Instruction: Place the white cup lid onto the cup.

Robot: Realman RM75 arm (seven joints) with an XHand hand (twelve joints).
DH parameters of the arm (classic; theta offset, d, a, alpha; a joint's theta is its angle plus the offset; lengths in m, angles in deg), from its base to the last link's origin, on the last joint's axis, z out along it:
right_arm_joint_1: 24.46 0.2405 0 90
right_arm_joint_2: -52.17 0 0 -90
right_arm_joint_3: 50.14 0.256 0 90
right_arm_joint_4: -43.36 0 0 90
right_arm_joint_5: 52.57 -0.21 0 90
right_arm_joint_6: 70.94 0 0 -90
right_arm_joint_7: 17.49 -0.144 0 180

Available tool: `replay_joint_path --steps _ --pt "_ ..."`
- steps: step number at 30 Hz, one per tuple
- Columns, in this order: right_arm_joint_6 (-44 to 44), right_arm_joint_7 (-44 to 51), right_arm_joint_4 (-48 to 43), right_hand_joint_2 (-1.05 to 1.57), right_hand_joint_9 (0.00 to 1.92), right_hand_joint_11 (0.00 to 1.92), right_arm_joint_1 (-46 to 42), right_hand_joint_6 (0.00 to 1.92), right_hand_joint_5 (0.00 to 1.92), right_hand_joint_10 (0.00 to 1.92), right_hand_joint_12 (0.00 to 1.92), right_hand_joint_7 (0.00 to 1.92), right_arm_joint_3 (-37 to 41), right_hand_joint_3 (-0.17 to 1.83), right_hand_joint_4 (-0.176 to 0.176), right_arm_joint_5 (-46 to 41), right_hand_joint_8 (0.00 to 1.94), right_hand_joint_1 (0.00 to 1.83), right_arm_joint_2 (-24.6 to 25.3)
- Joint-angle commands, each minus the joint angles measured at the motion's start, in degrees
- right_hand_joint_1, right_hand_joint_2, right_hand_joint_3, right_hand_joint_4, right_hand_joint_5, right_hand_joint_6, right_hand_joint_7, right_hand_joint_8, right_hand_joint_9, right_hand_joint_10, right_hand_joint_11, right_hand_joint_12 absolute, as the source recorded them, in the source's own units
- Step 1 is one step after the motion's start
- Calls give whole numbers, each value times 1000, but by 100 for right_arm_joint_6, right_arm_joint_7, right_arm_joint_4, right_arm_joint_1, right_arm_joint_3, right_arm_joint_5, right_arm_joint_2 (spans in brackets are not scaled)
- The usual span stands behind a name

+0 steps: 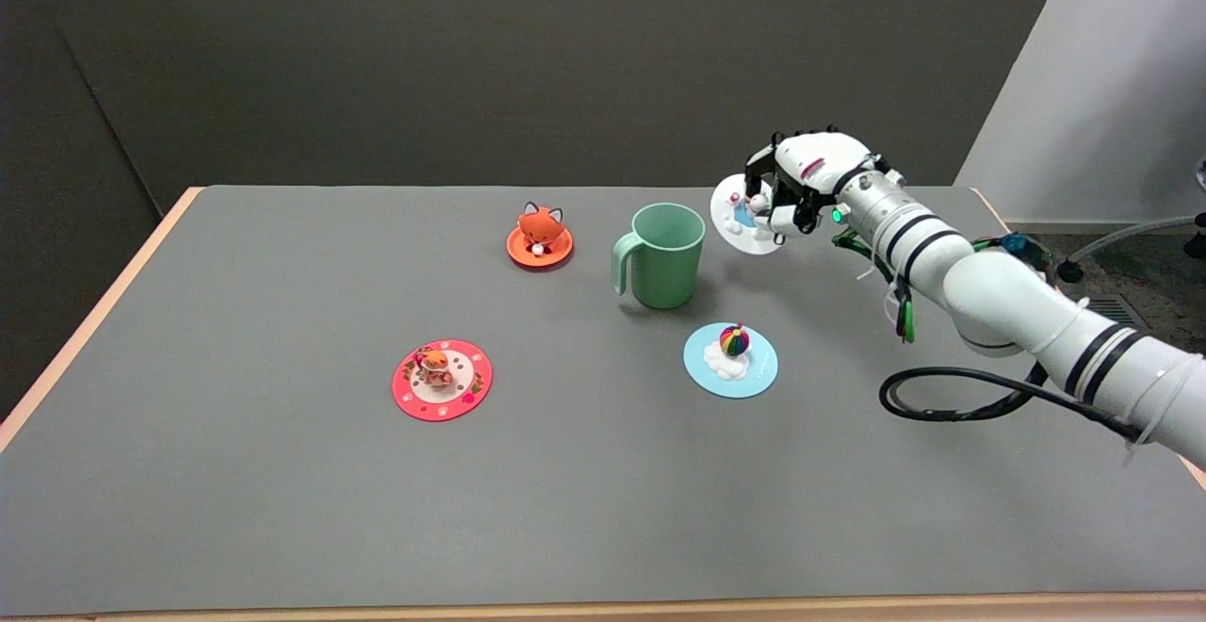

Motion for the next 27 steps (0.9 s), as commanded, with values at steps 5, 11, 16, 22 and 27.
replay_joint_path --steps 5,11,16,22,27 --pt "-1212 558 -70 1040 1132 691 479 1107 904 430 1531 1162 81 222 176 -497 341 992 -392" --pt "-1308 518 -177 1026 1158 778 602 957 989 405 1458 1040 81 144 -176 -616 919 1266 -469" --pt "-1355 558 -70 1026 1162 804 699 958 989 397 1451 1040 35 145 -176 -1040 919 1266 -638" --pt "-1492 558 -52 1024 1157 805 1203 957 990 410 1460 1042 -504 148 -176 -1229 916 1266 -878" --pt "-1538 538 -197 1024 1168 813 1674 956 991 388 1450 1042 -1155 147 -176 -1868 915 1266 -986"
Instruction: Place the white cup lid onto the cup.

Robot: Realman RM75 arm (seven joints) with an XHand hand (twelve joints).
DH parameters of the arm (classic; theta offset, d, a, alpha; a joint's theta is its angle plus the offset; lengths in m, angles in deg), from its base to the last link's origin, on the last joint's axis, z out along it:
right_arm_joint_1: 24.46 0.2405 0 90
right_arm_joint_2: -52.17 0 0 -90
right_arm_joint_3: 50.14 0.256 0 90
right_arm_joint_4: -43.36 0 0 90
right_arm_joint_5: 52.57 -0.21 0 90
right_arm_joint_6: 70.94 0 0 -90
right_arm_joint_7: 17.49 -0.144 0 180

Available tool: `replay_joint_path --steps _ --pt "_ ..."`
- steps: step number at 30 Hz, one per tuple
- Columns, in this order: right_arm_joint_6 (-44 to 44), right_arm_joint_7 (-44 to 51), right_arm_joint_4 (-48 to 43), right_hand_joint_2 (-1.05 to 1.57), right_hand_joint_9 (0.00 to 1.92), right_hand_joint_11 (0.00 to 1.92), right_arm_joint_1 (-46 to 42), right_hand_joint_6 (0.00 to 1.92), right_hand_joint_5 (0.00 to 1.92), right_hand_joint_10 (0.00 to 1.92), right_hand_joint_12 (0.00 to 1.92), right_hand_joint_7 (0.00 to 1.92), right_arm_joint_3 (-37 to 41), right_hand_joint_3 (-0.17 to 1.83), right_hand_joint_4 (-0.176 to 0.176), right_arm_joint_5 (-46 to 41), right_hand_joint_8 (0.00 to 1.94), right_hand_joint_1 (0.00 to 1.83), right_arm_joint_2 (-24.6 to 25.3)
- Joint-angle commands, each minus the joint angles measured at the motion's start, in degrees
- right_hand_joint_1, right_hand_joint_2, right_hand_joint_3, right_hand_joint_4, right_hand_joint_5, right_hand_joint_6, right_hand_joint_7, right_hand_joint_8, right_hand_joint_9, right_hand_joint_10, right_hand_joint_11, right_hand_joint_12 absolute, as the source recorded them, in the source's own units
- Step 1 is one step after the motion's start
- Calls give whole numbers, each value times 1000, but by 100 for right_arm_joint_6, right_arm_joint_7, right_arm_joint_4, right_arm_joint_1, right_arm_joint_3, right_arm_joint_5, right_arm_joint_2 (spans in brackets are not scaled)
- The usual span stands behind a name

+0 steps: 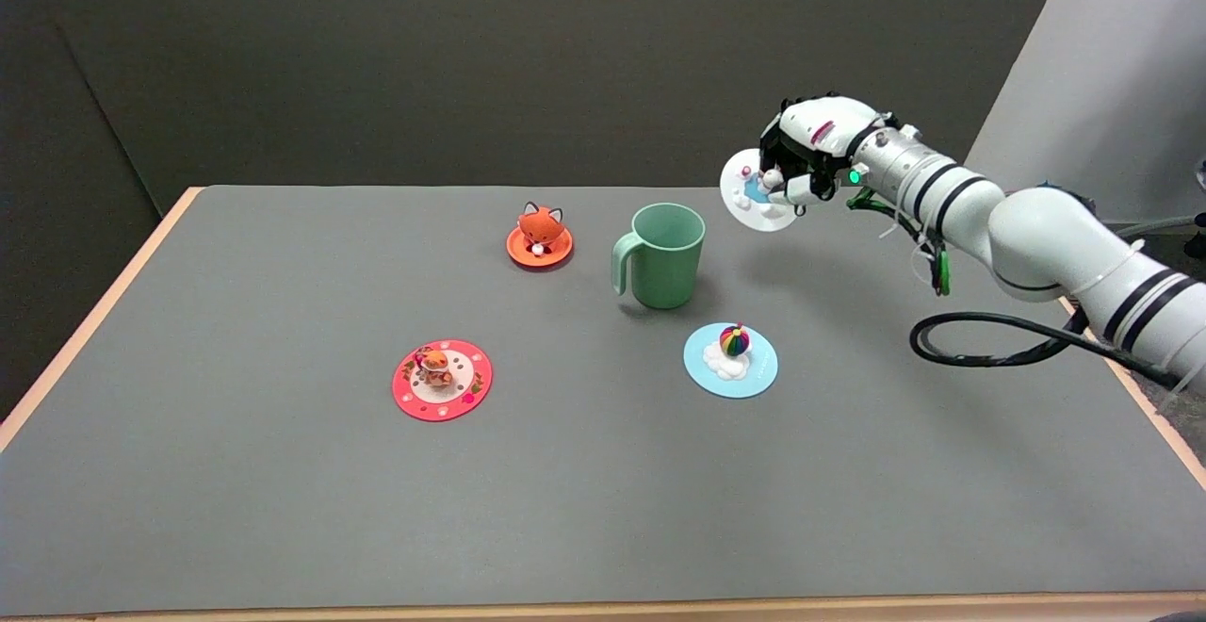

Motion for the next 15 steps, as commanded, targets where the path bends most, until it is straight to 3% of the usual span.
replay_joint_path --steps 1,15 --pt "-385 35 -167 1024 1168 814 1125 956 991 387 1449 1042 -1255 147 -176 -1234 916 1266 -486" --pt "-631 20 -529 1024 1169 825 3325 957 990 388 1425 1043 -4073 147 -176 -2283 915 1266 -653"
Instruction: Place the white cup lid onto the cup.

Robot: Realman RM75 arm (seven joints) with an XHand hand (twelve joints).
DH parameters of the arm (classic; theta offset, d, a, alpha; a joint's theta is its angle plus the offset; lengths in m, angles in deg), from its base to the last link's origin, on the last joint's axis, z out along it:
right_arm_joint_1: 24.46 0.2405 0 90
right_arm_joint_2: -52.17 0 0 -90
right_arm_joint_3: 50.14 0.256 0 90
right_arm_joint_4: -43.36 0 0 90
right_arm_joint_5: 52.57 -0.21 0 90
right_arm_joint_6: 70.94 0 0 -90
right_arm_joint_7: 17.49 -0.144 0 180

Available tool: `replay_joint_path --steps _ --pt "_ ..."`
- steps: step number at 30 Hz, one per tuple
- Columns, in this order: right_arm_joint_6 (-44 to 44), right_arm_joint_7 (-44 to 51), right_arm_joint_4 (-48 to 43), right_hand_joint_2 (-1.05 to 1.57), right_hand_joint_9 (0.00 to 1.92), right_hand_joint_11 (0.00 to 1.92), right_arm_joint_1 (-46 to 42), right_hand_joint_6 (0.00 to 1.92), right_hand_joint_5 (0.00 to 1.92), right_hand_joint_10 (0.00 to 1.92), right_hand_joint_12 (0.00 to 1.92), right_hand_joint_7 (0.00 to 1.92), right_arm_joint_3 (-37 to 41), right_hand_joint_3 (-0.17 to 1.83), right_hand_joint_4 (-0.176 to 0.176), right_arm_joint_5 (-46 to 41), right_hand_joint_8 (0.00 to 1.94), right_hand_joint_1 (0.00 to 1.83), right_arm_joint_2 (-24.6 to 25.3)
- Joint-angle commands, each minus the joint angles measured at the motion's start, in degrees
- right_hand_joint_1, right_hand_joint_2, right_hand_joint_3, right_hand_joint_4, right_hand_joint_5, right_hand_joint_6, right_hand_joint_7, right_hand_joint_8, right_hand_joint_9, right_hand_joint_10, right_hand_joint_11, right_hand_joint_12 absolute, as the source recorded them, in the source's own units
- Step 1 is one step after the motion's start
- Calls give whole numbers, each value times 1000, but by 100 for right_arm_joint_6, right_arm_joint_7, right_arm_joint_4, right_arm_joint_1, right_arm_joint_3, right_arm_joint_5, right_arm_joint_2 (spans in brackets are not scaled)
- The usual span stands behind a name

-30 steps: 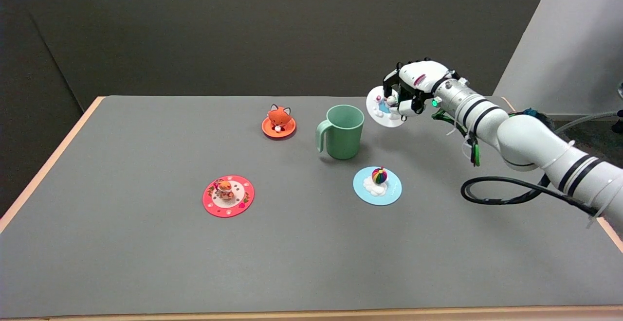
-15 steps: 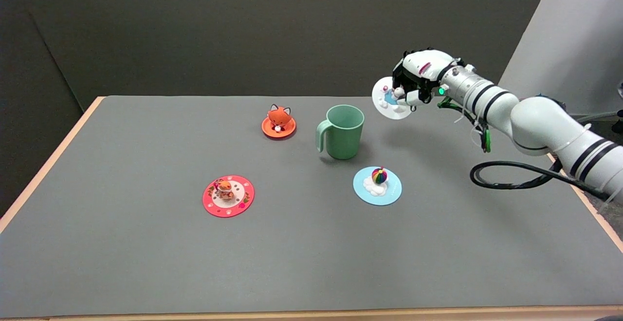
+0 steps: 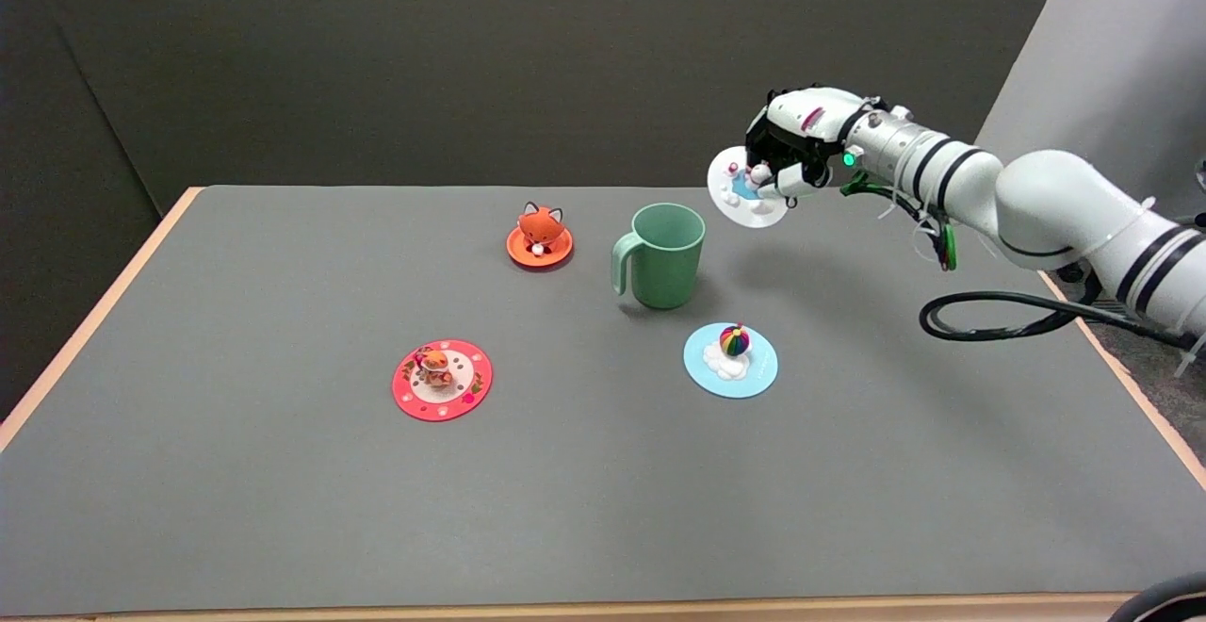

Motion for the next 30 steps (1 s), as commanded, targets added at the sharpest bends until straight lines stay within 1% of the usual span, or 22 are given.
replay_joint_path --steps 1,8,13,17,18,30 --pt "-317 -16 -405 1024 1170 824 2325 957 990 389 1427 1043 -2856 147 -176 -1378 915 1266 -296" --pt "-526 -13 -451 1024 1172 840 2791 958 990 392 1388 1043 -3157 147 -176 -1408 915 1266 -337" --pt "-872 -38 -578 1023 1173 848 3668 958 990 393 1371 1043 -4025 148 -176 -1389 915 1266 -360" --pt "-969 -306 -549 1023 1175 881 4339 960 989 393 1290 1042 -4869 149 -176 -1363 917 1266 -339" --pt "-969 -369 -545 1023 1175 891 4413 962 988 393 1267 1041 -4957 150 -176 -1360 919 1266 -319" --pt "-1021 -460 -48 1024 1178 918 4383 965 986 392 1216 1038 -4926 150 -176 -1211 923 1265 -408"
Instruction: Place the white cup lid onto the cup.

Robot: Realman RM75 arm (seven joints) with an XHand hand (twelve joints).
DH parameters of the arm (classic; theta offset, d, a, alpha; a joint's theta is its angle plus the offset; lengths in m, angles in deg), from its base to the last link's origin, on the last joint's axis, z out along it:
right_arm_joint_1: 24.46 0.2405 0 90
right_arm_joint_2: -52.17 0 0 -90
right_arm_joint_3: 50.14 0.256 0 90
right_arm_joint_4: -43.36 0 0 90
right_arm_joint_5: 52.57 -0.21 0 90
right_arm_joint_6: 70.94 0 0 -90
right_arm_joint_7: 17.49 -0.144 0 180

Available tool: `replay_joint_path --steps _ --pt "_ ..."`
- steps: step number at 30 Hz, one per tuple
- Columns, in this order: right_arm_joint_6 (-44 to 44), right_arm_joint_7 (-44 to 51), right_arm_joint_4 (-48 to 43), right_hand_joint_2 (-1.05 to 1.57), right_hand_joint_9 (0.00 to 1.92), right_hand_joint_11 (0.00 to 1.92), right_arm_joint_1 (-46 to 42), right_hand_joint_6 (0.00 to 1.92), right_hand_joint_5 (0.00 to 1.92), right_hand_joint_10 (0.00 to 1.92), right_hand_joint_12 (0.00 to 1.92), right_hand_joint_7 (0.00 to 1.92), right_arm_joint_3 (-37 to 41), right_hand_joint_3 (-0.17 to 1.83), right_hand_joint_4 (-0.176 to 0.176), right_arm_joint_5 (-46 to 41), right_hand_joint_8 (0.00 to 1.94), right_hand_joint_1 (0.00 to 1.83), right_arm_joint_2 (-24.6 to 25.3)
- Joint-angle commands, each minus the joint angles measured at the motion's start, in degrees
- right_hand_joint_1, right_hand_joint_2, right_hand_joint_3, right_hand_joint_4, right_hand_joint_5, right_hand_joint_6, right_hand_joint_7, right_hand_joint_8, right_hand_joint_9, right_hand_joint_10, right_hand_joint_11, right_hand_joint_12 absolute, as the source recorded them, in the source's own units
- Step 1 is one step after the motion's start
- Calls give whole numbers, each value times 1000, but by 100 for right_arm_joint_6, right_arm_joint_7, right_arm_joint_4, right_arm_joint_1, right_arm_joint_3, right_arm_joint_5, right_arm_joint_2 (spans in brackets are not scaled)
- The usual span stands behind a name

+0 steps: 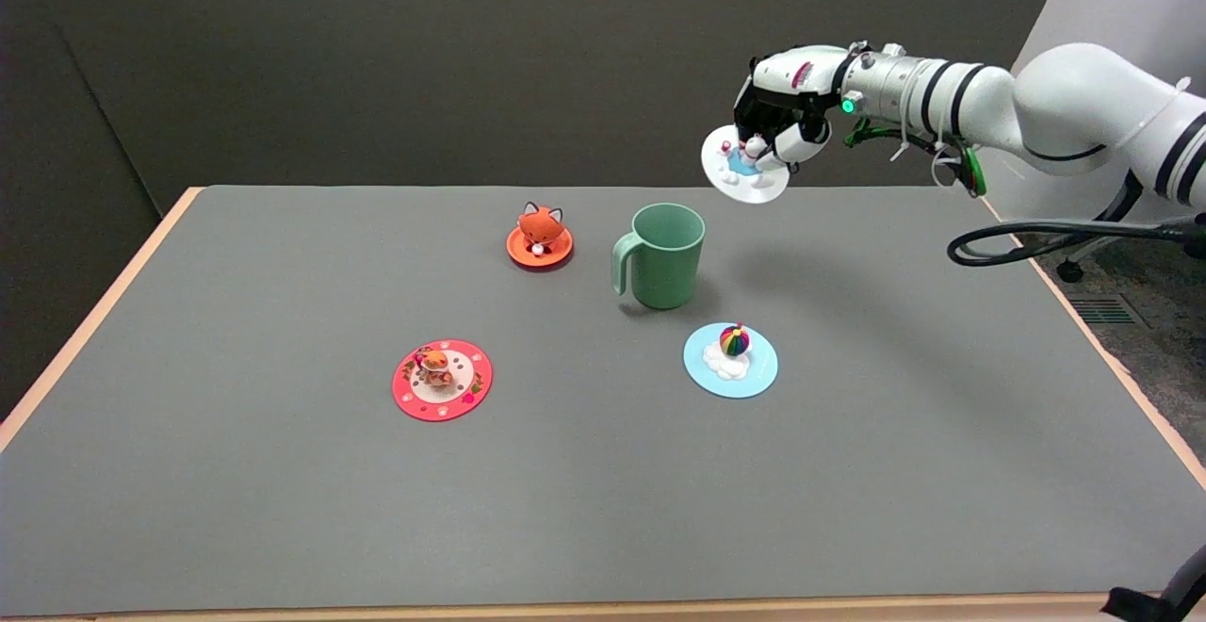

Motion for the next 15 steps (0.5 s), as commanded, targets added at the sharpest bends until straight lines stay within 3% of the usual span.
replay_joint_path --steps 1,15 --pt "-309 -249 382 1024 1178 920 972 966 986 393 1211 1038 -1061 150 -176 18 924 1265 -107" --pt "-485 -481 647 1024 1179 927 1022 968 985 396 1203 1037 -1091 151 -176 42 925 1265 64"
